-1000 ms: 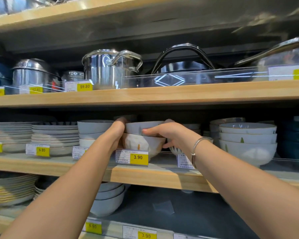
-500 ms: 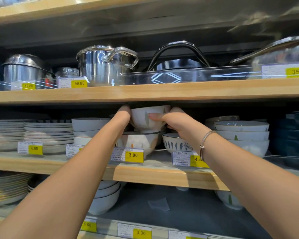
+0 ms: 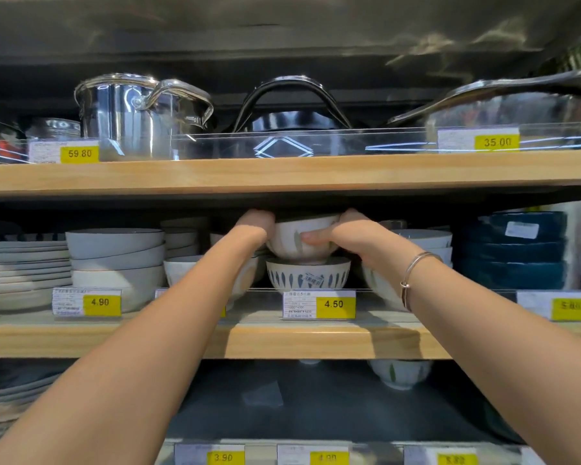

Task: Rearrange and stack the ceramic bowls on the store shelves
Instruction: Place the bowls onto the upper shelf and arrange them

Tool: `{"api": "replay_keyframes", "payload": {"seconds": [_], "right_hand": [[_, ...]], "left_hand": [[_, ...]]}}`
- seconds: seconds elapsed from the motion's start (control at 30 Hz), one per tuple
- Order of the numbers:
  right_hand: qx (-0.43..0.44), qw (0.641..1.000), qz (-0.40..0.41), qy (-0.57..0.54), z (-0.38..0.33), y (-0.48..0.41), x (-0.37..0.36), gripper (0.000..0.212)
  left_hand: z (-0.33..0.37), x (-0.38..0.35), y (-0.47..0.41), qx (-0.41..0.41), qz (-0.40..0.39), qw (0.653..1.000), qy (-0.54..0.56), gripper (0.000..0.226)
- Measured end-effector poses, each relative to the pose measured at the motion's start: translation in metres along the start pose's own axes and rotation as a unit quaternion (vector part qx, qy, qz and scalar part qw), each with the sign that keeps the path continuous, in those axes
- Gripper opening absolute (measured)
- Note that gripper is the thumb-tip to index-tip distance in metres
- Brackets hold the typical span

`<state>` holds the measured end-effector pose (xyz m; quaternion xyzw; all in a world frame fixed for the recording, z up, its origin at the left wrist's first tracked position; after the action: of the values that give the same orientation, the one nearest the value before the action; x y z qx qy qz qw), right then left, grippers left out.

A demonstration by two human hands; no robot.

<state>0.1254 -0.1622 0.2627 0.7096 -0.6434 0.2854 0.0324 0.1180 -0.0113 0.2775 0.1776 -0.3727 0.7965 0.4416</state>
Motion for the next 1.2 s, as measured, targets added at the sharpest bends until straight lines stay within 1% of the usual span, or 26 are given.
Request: {"api": "replay_keyframes", "payload": {"seconds": [0.03, 0.1, 0.17, 0.23, 0.3, 0.47, 0.5, 0.57, 0.6, 0.67, 0.7, 0.77, 0.8, 0.87, 0.93, 1.0, 1.03, 1.07, 1.13, 1.2], "right_hand": [[-0.006, 1.000, 0.000, 0.009, 0.003, 0.001, 0.002, 0.076], [-0.029, 0.999, 0.010, 0.029, 0.009, 0.003, 0.004, 0.078], [-0.045, 0.999, 0.005, 0.024, 0.015, 0.004, 0.003, 0.082], [-0.055, 0.998, -0.005, 0.007, 0.021, 0.004, 0.001, 0.078], [-0.067, 0.998, -0.016, 0.000, 0.027, 0.005, -0.002, 0.078], [-0.094, 0.995, -0.040, -0.008, 0.029, 0.004, -0.008, 0.078], [-0.101, 0.994, -0.046, -0.015, 0.028, 0.005, -0.008, 0.073], [-0.098, 0.994, -0.048, -0.012, 0.024, 0.010, -0.008, 0.048], [-0.097, 0.994, -0.047, 0.010, 0.020, 0.014, -0.008, 0.038], [-0.059, 0.995, -0.022, 0.081, 0.008, 0.020, -0.010, 0.034], [-0.012, 0.996, -0.001, 0.092, 0.001, 0.021, -0.011, 0.034], [0.083, 0.994, 0.001, 0.068, -0.014, 0.022, -0.023, 0.057], [0.122, 0.990, -0.019, 0.065, -0.021, 0.023, -0.033, 0.059], [0.176, 0.979, -0.050, 0.096, -0.030, 0.024, -0.053, 0.052], [0.215, 0.968, -0.028, 0.128, -0.037, 0.023, -0.069, 0.046], [0.239, 0.960, -0.004, 0.149, -0.042, 0.025, -0.083, 0.040], [0.243, 0.958, -0.004, 0.154, -0.043, 0.026, -0.089, 0.035], [0.240, 0.958, -0.009, 0.160, -0.044, 0.026, -0.095, 0.030], [0.225, 0.955, -0.028, 0.189, -0.045, 0.025, -0.102, 0.024], [0.204, 0.944, -0.072, 0.248, -0.046, 0.027, -0.109, 0.028]], "left_hand": [[0.001, -0.004, 0.001, -0.012, -0.015, 0.998, -0.065, 0.036], [0.003, -0.010, 0.003, -0.047, -0.048, 0.986, -0.156, 0.034], [0.003, -0.014, 0.003, -0.054, -0.075, 0.975, -0.204, 0.033], [0.001, -0.017, -0.001, -0.047, -0.076, 0.978, -0.188, 0.033], [0.000, -0.021, -0.001, -0.051, -0.089, 0.972, -0.210, 0.034], [-0.001, -0.023, 0.003, -0.038, -0.102, 0.972, -0.209, 0.035], [-0.001, -0.024, 0.004, -0.040, -0.104, 0.971, -0.211, 0.035], [-0.002, -0.023, 0.006, -0.034, -0.088, 0.979, -0.179, 0.037], [-0.005, -0.021, 0.005, -0.021, -0.076, 0.985, -0.152, 0.038], [-0.009, -0.010, 0.001, -0.034, -0.038, 0.990, -0.131, 0.039], [-0.011, -0.003, -0.002, -0.042, -0.023, 0.992, -0.120, 0.039], [-0.020, 0.016, -0.001, -0.046, 0.004, 0.994, -0.102, 0.036], [-0.027, 0.026, 0.002, -0.047, 0.016, 0.995, -0.088, 0.034], [-0.046, 0.044, 0.008, -0.052, 0.018, 0.996, -0.064, 0.032], [-0.068, 0.060, 0.020, -0.052, -0.002, 0.997, -0.062, 0.040], [-0.086, 0.070, 0.033, -0.050, -0.050, 0.995, -0.065, 0.054], [-0.093, 0.073, 0.039, -0.042, -0.078, 0.994, -0.066, 0.056], [-0.100, 0.076, 0.044, -0.032, -0.103, 0.992, -0.067, 0.055], [-0.110, 0.079, 0.049, -0.025, -0.123, 0.989, -0.081, 0.046], [-0.114, 0.081, 0.051, -0.034, -0.105, 0.990, -0.091, 0.042]]}}
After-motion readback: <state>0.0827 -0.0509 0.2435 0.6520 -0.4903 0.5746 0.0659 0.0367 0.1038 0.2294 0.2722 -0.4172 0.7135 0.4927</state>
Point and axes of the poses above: each hand's wrist, its own y-axis away from the middle knuckle, its own x-axis out of the back of the hand, z = x × y, the point moved 4 cm from there along -y, towards the middle knuckle, and after that the axes turned 3 degrees about -x, right-handed, at the moved point
